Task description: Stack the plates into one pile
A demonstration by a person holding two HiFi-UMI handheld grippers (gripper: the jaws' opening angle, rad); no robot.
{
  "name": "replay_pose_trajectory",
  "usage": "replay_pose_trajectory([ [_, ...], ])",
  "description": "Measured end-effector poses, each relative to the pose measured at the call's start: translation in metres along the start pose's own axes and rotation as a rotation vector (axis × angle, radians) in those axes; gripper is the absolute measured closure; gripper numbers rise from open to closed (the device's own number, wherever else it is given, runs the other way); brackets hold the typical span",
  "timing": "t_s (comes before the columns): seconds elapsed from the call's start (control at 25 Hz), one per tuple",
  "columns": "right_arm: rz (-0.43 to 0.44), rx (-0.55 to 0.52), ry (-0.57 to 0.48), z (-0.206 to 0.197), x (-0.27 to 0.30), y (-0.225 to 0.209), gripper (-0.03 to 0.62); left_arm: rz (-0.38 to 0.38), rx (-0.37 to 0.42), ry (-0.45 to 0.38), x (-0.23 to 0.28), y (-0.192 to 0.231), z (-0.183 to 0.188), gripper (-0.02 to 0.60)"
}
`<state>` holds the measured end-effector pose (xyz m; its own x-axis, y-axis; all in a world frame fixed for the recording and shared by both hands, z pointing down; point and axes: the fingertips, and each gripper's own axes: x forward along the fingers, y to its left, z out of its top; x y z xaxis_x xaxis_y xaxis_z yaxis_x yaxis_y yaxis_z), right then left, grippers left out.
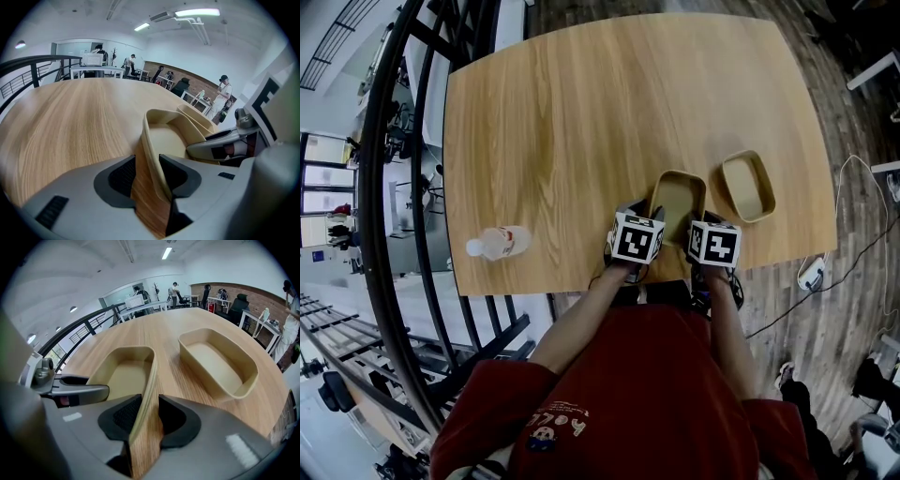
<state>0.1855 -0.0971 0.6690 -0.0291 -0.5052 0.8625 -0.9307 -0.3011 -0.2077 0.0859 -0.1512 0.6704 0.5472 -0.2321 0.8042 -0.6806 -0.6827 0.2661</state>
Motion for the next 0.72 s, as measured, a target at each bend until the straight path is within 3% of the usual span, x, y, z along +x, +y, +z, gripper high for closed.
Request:
replay_pose_trajectory([
  [0.4, -0.005, 0.004, 0.018, -0.001, 0.004, 0.001, 0.471, -0.011, -0.014, 0.004, 0.003, 0.003, 0.0, 0.422],
  [0.72, -0.008, 0.02, -0.049, 0.006, -0.009, -0.001, 0.462, -0.029, -0.033, -0.035, -0.008, 0.001, 0.01, 0.422],
])
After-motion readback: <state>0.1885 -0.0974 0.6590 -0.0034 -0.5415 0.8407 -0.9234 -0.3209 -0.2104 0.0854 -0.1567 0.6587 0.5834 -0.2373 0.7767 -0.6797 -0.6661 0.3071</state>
